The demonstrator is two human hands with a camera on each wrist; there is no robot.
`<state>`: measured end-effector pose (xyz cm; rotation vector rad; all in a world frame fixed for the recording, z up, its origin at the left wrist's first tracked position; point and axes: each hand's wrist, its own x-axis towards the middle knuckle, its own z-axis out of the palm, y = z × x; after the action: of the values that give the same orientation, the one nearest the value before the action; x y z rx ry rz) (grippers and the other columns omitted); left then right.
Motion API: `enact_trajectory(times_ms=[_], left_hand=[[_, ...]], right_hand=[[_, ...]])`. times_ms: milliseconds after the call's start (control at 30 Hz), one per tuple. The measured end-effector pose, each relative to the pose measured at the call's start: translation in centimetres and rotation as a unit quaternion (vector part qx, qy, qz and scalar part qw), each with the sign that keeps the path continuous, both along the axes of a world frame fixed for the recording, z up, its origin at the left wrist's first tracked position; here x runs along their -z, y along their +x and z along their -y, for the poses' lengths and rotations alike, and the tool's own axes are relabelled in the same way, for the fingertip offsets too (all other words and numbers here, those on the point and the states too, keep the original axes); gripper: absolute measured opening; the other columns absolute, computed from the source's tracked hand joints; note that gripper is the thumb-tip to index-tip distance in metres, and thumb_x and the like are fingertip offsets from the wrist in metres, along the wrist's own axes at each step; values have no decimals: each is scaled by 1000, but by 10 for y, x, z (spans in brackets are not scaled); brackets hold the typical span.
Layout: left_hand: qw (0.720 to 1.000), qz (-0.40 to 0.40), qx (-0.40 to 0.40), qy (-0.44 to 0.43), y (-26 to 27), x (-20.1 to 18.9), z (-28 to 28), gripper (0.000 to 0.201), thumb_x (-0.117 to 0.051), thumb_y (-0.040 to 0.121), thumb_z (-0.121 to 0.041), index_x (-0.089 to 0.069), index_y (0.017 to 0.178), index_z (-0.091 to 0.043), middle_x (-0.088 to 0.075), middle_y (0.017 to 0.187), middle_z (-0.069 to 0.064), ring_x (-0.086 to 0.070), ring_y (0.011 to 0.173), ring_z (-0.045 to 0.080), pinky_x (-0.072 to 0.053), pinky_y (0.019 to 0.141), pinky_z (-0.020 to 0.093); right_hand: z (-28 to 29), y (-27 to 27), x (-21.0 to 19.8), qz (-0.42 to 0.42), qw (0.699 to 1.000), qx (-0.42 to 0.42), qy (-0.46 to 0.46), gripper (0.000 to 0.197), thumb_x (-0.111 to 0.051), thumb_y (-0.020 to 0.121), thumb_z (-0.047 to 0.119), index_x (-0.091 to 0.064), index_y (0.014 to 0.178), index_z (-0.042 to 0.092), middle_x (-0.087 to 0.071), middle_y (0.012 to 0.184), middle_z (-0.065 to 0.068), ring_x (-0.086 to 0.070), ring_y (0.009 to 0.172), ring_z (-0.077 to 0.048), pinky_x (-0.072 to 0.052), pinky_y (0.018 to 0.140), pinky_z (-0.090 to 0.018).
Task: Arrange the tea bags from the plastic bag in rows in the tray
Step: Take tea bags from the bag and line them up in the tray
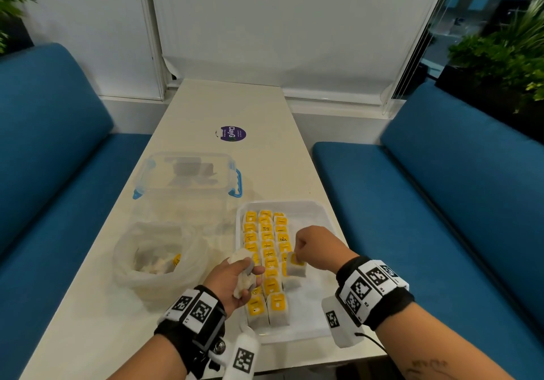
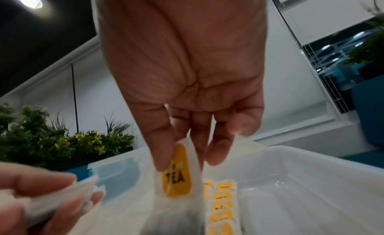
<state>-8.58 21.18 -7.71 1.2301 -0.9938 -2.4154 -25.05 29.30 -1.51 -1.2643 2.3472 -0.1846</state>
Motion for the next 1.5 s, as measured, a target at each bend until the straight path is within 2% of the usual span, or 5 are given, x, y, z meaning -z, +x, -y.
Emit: enact_trajectory(times_ms=[333,567,867,1033,1500], left_hand=[[1000,10,12,-9,-1,-3,4,7,-51,93,-13,-51,99,-9,-64,80,8,-58,44,11,-34,33,11],[999,29,21,-31,-2,-6,6,7,-56,90,-14,-58,96,-11,-64,83,6,-61,50,10,-35,35,11],[996,52,59,-50,-6,-7,11,2,-60,88,-14,-60,87,-13,-59,71,10,-51,58,17,-34,35,12],[996,44,64,-47,-8,-9,14,2,-59,89,-13,-59,87,-12,-60,70,8,-55,49,12,-33,34,12],[986,51,127,-91,-15,-10,11,8,-64,84,-12,-59,79,-13,-63,72,5,-58,48,7,-33,36,13]], right_hand=[[7,-3,19,56,959,-128,248,15,-68,82,15,-57,73,14,-55,64,1,-52,62,-12,-43,66,-25],[23,-4,31,-4,940,-192,284,38,-64,87,18,-60,122,2,-60,126,-11,-44,93,-14,-37,84,-27],[44,-14,50,-25,957,-150,246,27,-65,85,15,-49,65,23,-58,85,0,-52,65,-11,-38,53,-15],[49,-11,53,-52,942,-169,286,34,-71,81,26,-68,104,1,-60,88,-7,-53,82,-17,-49,91,-33],[32,14,2,270,959,-44,-74,10,-71,82,19,-61,81,16,-58,61,5,-50,48,-1,-35,40,-12]])
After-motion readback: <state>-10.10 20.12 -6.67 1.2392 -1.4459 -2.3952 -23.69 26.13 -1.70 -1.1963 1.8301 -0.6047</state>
